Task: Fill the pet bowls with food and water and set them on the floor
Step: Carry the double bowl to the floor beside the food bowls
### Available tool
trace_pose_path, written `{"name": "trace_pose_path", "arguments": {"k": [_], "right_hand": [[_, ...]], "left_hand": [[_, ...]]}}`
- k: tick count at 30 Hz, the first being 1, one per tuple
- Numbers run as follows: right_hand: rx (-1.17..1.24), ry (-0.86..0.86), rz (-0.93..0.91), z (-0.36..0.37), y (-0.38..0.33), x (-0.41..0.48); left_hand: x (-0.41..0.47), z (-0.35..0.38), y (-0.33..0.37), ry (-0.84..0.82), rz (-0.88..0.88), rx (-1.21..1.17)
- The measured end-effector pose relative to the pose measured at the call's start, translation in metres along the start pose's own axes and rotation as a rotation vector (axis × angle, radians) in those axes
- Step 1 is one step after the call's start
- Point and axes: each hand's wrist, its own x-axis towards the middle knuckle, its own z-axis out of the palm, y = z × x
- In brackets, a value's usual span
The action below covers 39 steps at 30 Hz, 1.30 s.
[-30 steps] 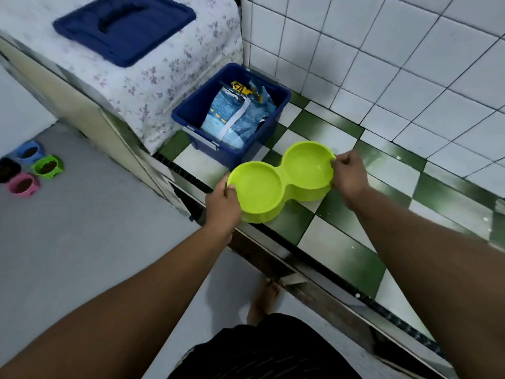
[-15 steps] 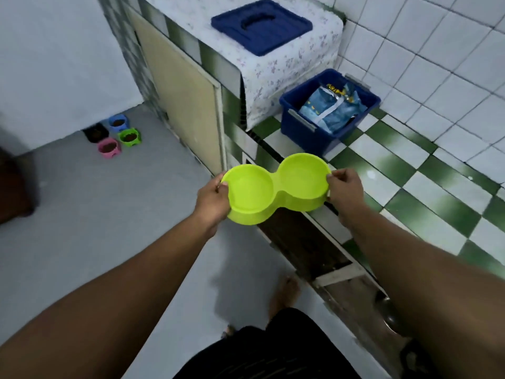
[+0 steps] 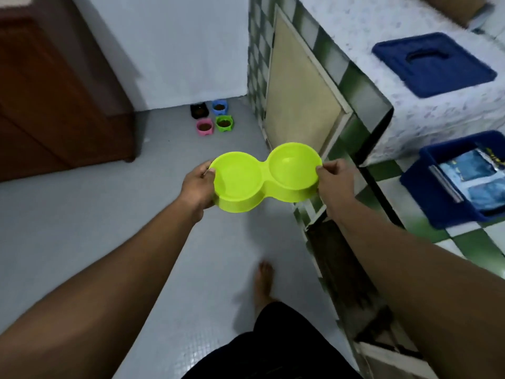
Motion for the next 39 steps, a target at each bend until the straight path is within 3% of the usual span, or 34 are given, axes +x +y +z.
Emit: {"name": "trace_pose_path", "arguments": {"k": [15, 31, 39], "right_hand": [[-0.131, -0.312, -0.121, 0.277, -0.113, 0.2], [-0.204, -0.377, -0.128, 0.58, -0.196, 0.416], [-0.248, -0.534, -0.131, 0.759, -0.205, 0.546]], "left_hand": [[0.217, -0.087, 0.091, 0.34, 0.016, -0.096], [0.566, -0.165, 0.157, 0.415, -0.026, -0.101], [0.726, -0.171, 0.143, 0.643, -0.133, -0.242]]}}
